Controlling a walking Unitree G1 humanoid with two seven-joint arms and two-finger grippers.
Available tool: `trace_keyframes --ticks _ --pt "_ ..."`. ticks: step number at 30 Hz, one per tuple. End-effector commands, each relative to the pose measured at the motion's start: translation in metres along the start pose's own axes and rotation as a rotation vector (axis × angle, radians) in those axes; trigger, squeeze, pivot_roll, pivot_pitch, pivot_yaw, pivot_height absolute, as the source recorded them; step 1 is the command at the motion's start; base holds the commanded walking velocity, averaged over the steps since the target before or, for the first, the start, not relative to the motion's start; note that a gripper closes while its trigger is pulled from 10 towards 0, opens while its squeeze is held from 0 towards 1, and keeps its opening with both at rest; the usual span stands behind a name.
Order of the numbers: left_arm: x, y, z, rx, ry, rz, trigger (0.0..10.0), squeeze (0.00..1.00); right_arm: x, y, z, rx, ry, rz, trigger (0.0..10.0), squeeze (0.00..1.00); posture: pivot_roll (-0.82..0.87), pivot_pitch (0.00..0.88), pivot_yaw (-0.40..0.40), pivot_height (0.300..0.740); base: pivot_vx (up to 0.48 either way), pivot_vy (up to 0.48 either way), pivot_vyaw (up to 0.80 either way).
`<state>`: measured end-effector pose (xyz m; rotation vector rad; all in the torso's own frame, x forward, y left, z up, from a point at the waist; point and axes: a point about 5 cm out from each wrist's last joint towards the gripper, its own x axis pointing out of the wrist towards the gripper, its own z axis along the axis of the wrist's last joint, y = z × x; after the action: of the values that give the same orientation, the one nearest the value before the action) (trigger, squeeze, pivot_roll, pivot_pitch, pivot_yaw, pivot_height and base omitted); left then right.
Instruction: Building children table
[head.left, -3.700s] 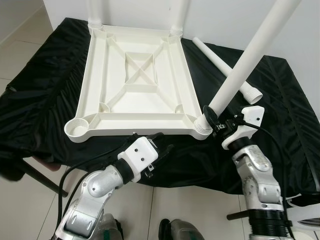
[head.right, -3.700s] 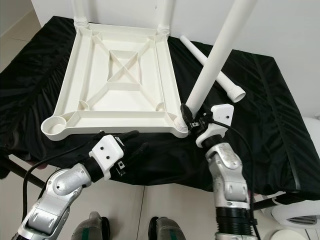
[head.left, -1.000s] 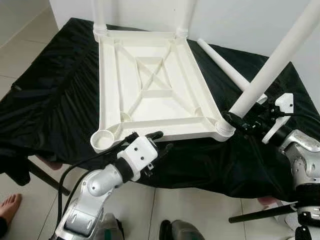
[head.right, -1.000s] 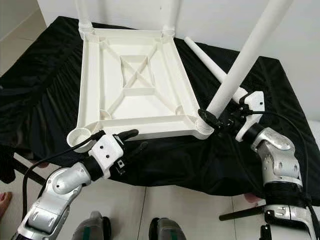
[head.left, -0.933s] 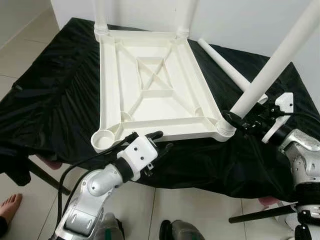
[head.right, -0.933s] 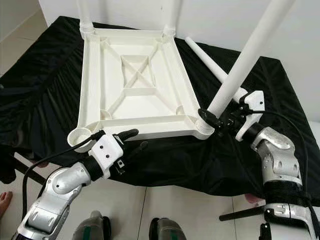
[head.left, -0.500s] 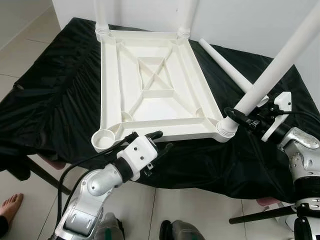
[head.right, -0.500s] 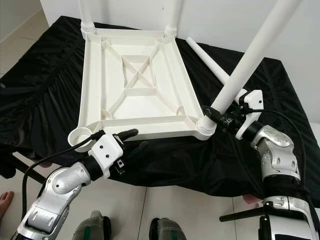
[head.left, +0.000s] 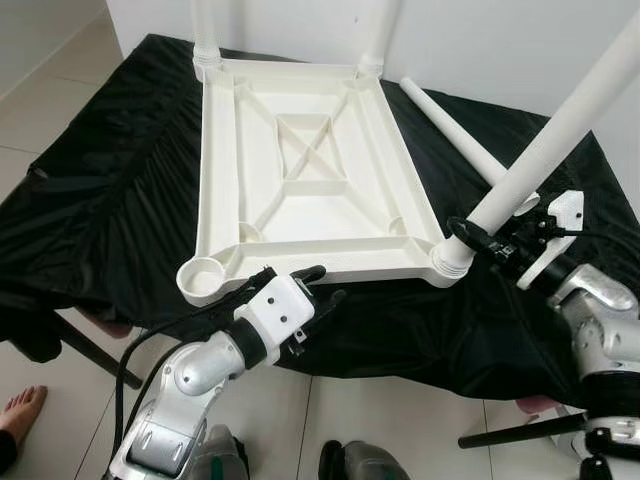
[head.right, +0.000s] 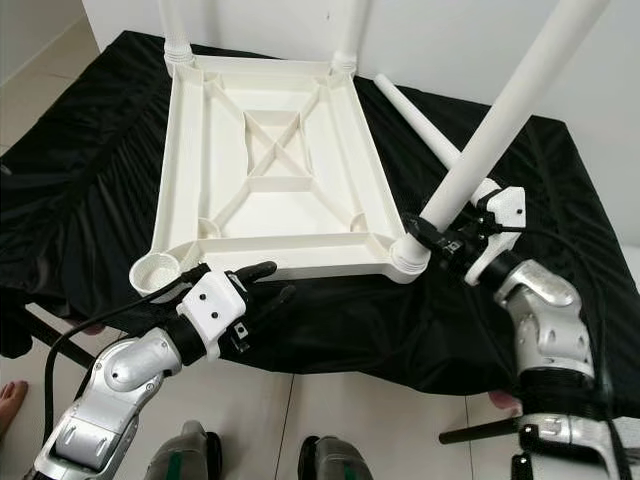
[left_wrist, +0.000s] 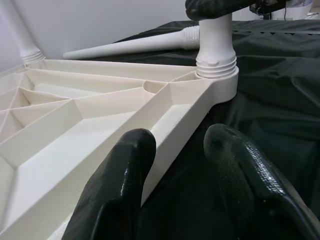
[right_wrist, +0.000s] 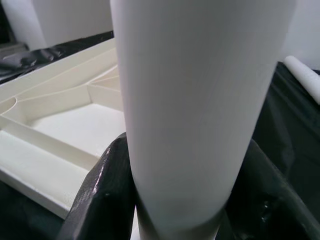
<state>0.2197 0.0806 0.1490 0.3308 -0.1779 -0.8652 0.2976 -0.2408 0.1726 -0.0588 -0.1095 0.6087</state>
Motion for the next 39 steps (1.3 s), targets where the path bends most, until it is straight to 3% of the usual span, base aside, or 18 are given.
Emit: trace_keyframes --ticks 1,10,13,16,18,23,25,27,28,29,35,39 --pt "0.001 -0.003 0.000 -0.014 0.000 0.018 10.0 0.00 0.000 0.002 0.006 0.016 -0.041 -0.047 10.0 0.00 0.03 0.086 -0.085 0.740 0.000 0.000 0.00" --pt "0.001 -0.005 -0.001 -0.022 0.000 0.014 10.0 0.00 -0.002 0.009 0.008 -0.006 -0.045 -0.206 10.0 0.00 0.02 0.080 -0.085 0.740 0.000 0.000 0.00" --pt "0.001 -0.006 -0.001 -0.025 0.000 0.010 10.0 0.00 -0.001 0.016 0.011 -0.013 -0.031 -0.342 10.0 0.00 0.02 0.075 -0.086 0.740 0.000 0.000 0.00" --pt "0.001 -0.006 -0.001 -0.025 0.000 0.009 10.0 0.00 -0.001 0.018 0.011 -0.003 -0.028 -0.395 10.0 0.00 0.02 0.074 -0.087 0.740 0.000 0.000 0.00" --pt "0.001 -0.006 -0.001 -0.025 -0.001 0.008 10.0 0.00 0.000 0.018 0.012 0.018 -0.022 -0.531 10.0 0.00 0.02 0.074 -0.088 0.740 0.000 0.000 0.00" --pt "0.001 -0.006 -0.001 -0.026 -0.001 0.007 10.0 0.00 0.001 0.020 0.013 0.015 -0.019 -0.609 10.0 0.00 0.02 0.073 -0.089 0.740 0.000 0.000 0.00" --pt "0.001 -0.006 -0.002 -0.027 0.000 0.006 10.0 0.00 0.002 0.029 0.013 0.010 -0.023 -0.792 10.0 0.00 0.02 0.071 -0.087 0.740 0.000 0.000 0.00" --pt "0.001 -0.006 -0.002 -0.027 0.000 0.006 10.0 0.00 0.002 0.029 0.013 0.010 -0.023 -0.792 10.0 0.00 0.02 0.071 -0.087 0.740 0.000 0.000 0.00" --pt "0.001 -0.005 -0.001 -0.025 0.000 0.005 10.0 0.00 0.002 0.039 0.007 -0.001 -0.004 -0.958 10.0 0.00 0.03 0.067 -0.087 0.740 0.000 0.000 0.00" --pt "0.001 -0.005 -0.001 -0.024 0.001 0.005 10.0 0.00 0.002 0.043 0.005 0.008 0.006 -1.009 10.0 0.00 0.03 0.067 -0.087 0.740 0.000 0.000 0.00" --pt "0.001 -0.005 -0.001 -0.026 0.001 0.011 10.0 0.00 0.008 0.054 0.006 0.091 -0.008 -1.059 10.0 0.00 0.04 0.069 -0.090 0.740 0.000 0.000 0.00" --pt "0.000 -0.006 -0.001 -0.028 0.004 0.013 10.0 0.00 0.012 0.057 0.008 0.092 -0.015 -1.019 10.0 0.00 0.04 0.071 -0.092 0.740 0.000 0.000 0.00"
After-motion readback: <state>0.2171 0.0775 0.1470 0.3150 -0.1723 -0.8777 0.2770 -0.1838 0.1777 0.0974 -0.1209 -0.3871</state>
